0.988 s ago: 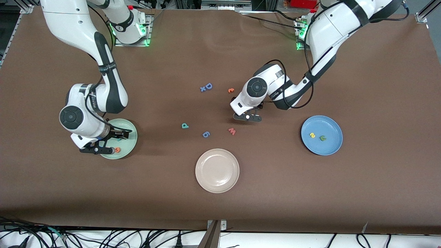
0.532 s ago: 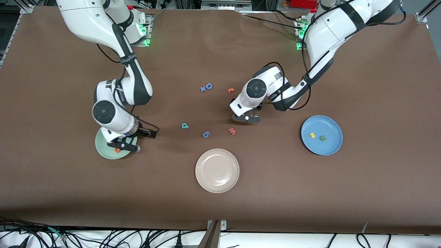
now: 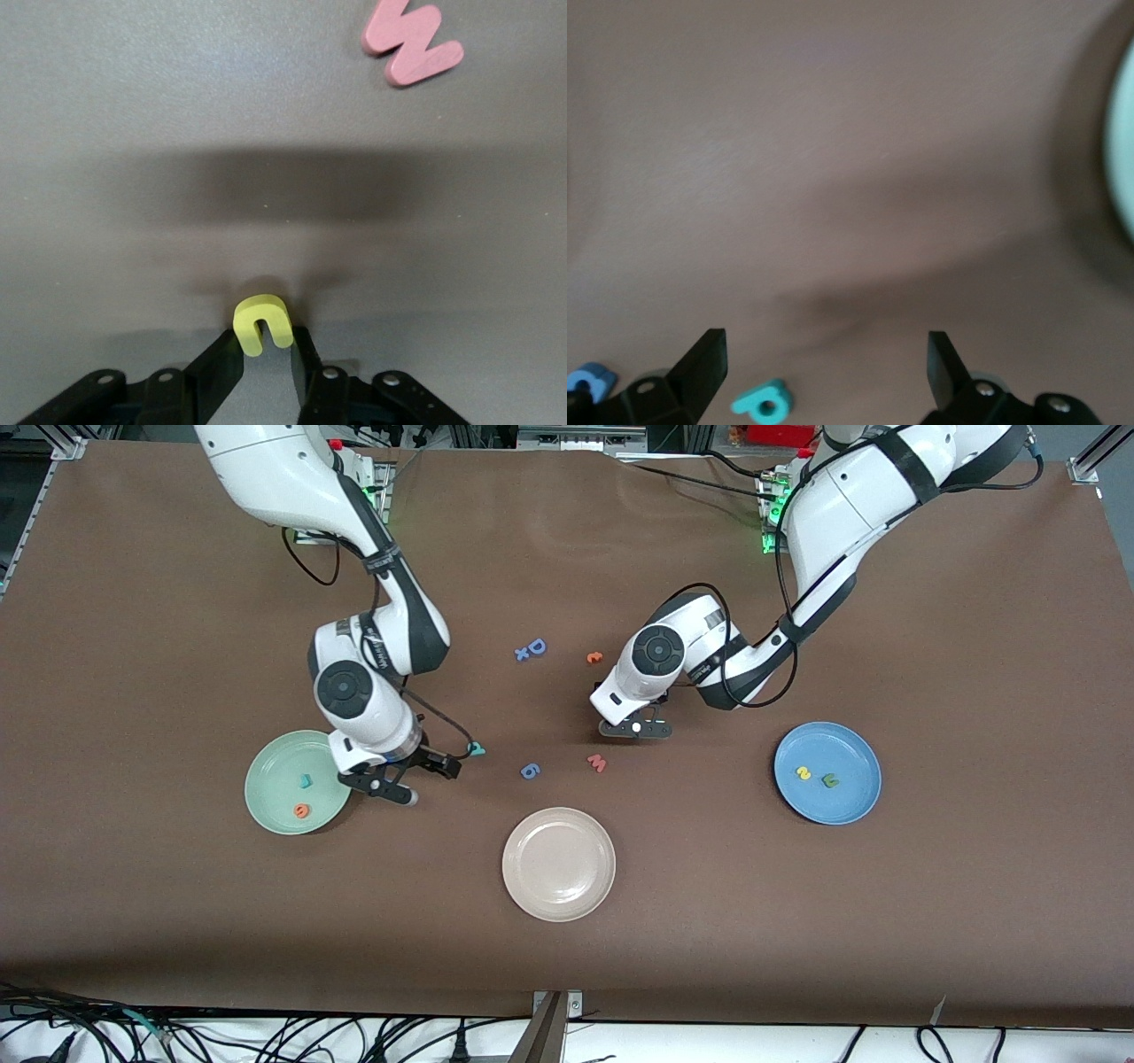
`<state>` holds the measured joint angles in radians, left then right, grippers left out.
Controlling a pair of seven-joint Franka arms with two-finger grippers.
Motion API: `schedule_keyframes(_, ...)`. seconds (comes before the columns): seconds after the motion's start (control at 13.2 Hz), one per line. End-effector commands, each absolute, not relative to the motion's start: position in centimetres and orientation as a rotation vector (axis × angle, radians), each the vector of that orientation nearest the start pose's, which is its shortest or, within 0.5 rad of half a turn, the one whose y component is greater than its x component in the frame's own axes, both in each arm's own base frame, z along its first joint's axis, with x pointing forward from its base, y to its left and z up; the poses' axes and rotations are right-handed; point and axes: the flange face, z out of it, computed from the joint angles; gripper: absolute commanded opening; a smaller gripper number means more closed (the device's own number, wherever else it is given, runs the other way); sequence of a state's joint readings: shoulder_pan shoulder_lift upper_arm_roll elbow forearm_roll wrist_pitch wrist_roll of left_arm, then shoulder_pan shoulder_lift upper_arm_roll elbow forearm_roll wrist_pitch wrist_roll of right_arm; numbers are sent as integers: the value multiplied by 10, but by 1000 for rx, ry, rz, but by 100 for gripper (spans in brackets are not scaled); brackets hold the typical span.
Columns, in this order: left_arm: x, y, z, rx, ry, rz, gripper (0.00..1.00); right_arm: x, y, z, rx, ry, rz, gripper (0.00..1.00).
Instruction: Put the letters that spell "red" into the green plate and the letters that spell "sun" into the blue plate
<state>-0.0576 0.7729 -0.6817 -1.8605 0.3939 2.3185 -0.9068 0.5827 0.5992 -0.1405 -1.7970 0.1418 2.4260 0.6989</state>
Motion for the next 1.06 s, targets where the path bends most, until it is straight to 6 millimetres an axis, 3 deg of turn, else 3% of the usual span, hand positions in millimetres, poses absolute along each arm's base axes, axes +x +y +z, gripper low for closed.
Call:
schedule_keyframes(0.0,475,-389,164,-3146,-6,316,5,591,307,207,-3037,590,-74,100)
schedule_keyframes(0.3,476,-388,166,-3140,-10,318,5,579,328,198,-3032,631,-62,100)
schedule_keyframes(0.46,482,-387,183,-3125,-5,285,5,573,336,193,-3034,646,-53,100)
schedule_keyframes(0.84,525,-368,241,-3021,23,304,6,564,346,180,-3029,673,-23,100)
schedule_keyframes(0.99,551,-344,259,-3003,72,312,7,563,349,178,-3024,671,-27,100)
